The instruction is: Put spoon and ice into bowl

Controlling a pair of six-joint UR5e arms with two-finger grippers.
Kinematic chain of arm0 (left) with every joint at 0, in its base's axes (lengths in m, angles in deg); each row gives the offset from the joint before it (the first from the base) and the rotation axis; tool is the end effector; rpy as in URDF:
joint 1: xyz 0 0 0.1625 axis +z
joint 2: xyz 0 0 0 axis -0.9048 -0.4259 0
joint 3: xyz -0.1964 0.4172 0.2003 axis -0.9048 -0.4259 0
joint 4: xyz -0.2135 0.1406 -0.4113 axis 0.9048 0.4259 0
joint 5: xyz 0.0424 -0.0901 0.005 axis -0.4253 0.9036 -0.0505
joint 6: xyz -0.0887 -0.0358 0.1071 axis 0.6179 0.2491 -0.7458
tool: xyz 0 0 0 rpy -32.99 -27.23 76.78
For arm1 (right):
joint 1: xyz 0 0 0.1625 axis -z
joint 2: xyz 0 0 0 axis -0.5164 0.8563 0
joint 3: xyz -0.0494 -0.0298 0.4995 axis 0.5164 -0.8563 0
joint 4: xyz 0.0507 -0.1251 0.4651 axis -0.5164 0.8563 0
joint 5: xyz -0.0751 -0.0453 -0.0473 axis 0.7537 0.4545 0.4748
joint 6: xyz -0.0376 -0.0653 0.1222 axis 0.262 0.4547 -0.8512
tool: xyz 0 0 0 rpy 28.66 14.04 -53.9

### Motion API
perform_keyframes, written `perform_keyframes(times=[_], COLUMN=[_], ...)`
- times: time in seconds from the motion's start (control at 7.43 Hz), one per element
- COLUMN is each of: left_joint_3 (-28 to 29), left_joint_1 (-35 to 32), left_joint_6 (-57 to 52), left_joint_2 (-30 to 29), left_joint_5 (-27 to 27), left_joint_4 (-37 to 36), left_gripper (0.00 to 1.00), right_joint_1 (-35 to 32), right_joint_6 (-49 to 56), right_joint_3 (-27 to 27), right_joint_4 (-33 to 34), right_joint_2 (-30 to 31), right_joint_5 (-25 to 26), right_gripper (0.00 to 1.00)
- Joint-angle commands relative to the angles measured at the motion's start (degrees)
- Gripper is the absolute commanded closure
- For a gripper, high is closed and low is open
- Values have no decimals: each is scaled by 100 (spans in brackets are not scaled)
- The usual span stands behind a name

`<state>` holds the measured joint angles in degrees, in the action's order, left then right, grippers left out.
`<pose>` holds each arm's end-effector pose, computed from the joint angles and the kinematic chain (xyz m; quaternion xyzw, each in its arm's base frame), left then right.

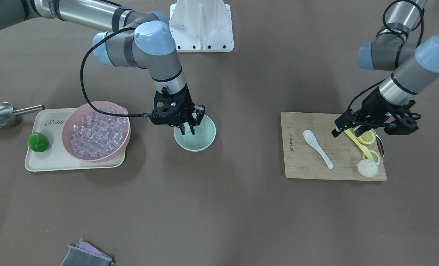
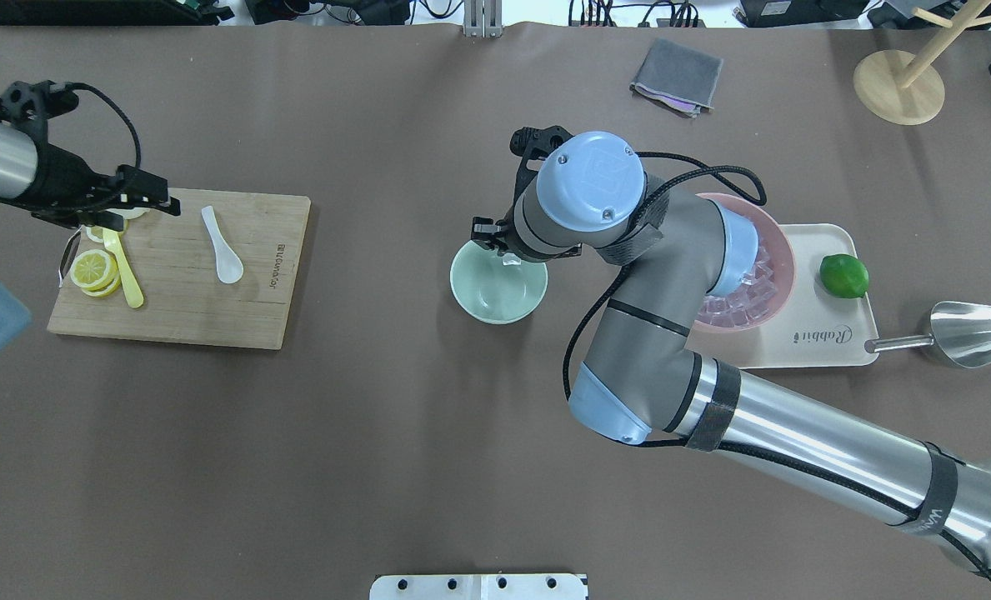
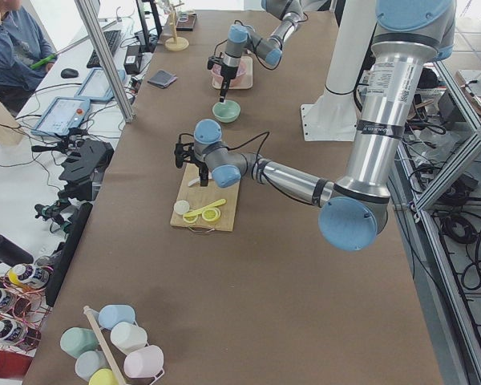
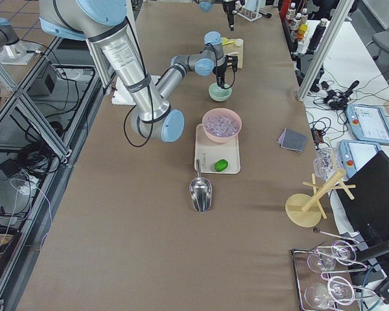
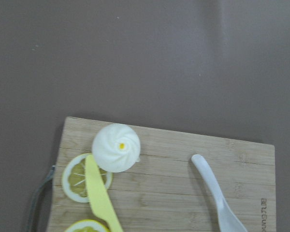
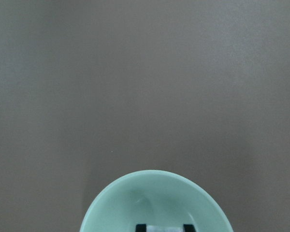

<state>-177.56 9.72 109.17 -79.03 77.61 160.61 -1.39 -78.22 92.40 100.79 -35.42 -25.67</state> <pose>0.3675 -0.6120 0.5233 0.0608 0.5099 -0.0979 0.8525 -0.6715 -0.5532 0.2323 0.1053 -0.4583 0.0969 0.8772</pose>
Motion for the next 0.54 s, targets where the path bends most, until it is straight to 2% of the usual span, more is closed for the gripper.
perform_keyframes(times=[0.0,0.13,0.27,0.4], left_joint_3=[410,648,772,912], left_joint_1=[252,252,252,252], left_joint_6=[166,166,148,148], left_joint_2=[-443,-576,-655,-691], left_joint_5=[-111,-111,-111,-120], left_joint_4=[-58,-58,-58,-58], left_gripper=[17,27,35,37], right_joint_1=[-64,-265,-589,-940], right_joint_6=[-40,-31,38,239], right_joint_3=[-88,60,462,1292], right_joint_4=[-88,-10,278,568], right_joint_2=[-165,-123,112,689], right_joint_5=[-37,-351,-876,-1230], right_gripper=[1,0,0,0])
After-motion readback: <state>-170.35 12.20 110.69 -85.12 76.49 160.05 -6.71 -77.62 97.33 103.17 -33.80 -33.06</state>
